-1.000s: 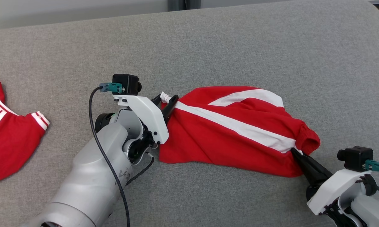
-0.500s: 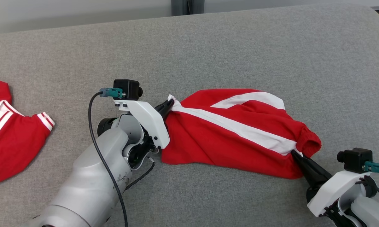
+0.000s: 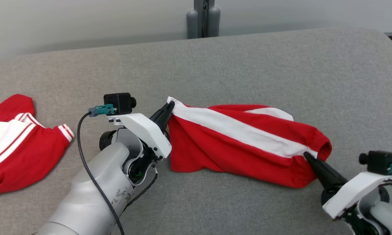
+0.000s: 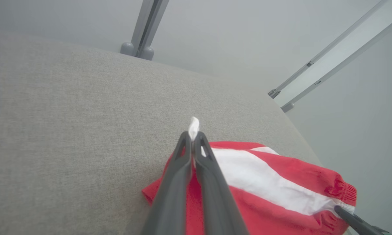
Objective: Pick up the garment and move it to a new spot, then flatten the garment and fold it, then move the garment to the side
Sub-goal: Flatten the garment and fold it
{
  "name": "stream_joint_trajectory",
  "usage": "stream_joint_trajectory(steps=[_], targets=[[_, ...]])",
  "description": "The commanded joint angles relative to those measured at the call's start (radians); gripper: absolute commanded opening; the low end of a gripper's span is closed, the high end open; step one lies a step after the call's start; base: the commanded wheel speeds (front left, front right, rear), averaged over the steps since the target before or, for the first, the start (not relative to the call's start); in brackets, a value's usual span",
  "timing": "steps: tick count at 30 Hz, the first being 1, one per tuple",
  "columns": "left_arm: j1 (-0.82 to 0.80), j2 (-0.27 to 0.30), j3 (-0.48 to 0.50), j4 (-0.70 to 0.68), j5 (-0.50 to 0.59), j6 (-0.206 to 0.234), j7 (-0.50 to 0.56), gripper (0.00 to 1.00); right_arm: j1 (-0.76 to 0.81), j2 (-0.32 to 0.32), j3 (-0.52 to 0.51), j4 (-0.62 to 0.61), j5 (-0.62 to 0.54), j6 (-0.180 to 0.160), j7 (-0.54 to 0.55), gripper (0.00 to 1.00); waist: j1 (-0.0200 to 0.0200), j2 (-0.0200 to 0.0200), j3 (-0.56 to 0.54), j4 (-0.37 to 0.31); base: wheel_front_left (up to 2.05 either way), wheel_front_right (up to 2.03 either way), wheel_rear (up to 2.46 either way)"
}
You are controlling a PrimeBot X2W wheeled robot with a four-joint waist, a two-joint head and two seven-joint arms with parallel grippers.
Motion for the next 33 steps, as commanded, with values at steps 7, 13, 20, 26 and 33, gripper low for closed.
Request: stream_joint_trajectory(steps=[7,13,20,26,33], targets=[[0.039,0.043,0.014,-0.049,-0.047,-0.001,-0.078,0.0,-0.027,-0.09,-0.026,-0.113,0.176,0.0,0.07,0.0,0.0,0.0,-0.093,0.068,0.0,0.0,0.0],[0.062,0.081,0.033,-0.062,-0.073,-0.001,-0.127,0.0,-0.059,-0.119,-0.044,-0.178,0.342,0.0,0.216,0.0,0.0,0.0,-0.158,0.097,0.0,0.0,0.0],[0.051,0.115,0.07,-0.059,-0.065,-0.001,-0.162,0.0,-0.118,-0.128,-0.118,-0.225,0.482,0.0,0.328,0.0,0.0,0.0,-0.191,0.114,0.0,0.0,0.0],[0.026,0.127,0.149,-0.065,-0.028,-0.001,-0.173,0.0,-0.187,-0.098,-0.199,-0.249,0.561,0.0,0.383,0.0,0.0,0.0,-0.21,0.117,0.0,0.0,0.0],[0.031,0.117,0.313,-0.111,0.071,-0.001,-0.174,0.0,-0.274,-0.062,-0.224,-0.204,0.558,0.0,0.441,0.0,0.0,0.0,-0.226,0.115,0.0,0.0,0.0]])
